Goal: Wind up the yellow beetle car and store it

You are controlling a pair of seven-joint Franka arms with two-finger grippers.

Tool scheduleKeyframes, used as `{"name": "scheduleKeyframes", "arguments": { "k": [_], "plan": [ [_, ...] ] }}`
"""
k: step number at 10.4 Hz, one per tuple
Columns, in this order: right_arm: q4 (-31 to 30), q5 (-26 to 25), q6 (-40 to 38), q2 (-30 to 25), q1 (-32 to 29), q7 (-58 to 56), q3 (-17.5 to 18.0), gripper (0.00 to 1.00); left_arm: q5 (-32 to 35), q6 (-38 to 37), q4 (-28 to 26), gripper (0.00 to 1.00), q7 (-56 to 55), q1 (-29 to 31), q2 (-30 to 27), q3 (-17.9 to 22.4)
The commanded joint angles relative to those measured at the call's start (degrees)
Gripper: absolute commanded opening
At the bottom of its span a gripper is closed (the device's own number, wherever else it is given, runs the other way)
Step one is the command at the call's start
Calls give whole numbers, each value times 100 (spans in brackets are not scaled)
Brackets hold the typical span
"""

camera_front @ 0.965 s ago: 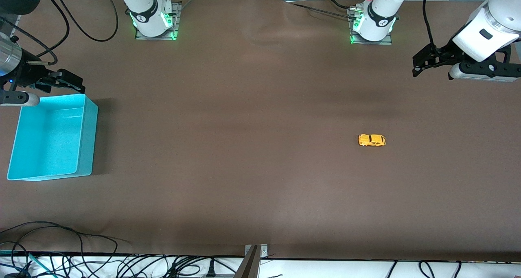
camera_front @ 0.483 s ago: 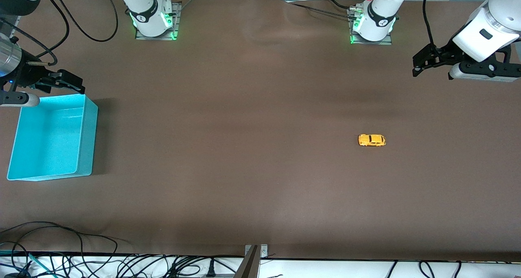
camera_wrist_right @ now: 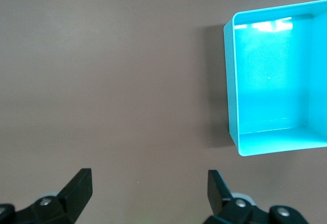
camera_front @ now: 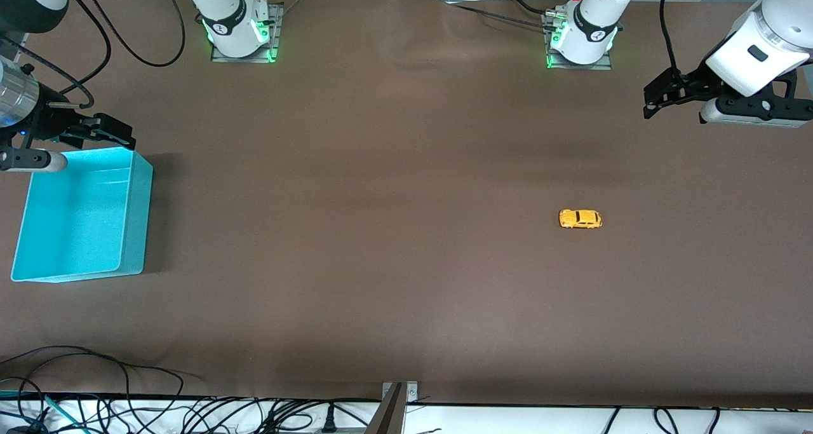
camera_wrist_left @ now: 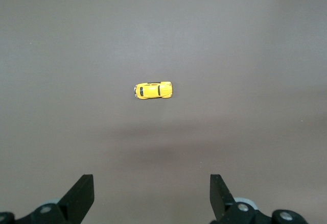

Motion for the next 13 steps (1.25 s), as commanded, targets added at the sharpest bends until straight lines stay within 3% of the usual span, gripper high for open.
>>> {"name": "scheduleKeyframes", "arguments": {
  "k": [1, 6, 9, 13],
  "plan": [
    [160, 94, -57, 69, -46, -47, -8, 100, -32, -176, 143, 100, 32, 29, 59, -22],
    [160, 33, -48, 78, -37, -47, 1, 100, 100, -246, 239, 100, 592, -42, 935, -40],
    [160, 50, -39, 104, -20, -47, -8, 100, 108, -246, 494, 100, 2381, 2, 1235, -13],
    [160, 33, -74, 104, -46, -64, -8, 100, 399, -168, 416, 100, 3721, -33, 1656, -48]
  ]
}}
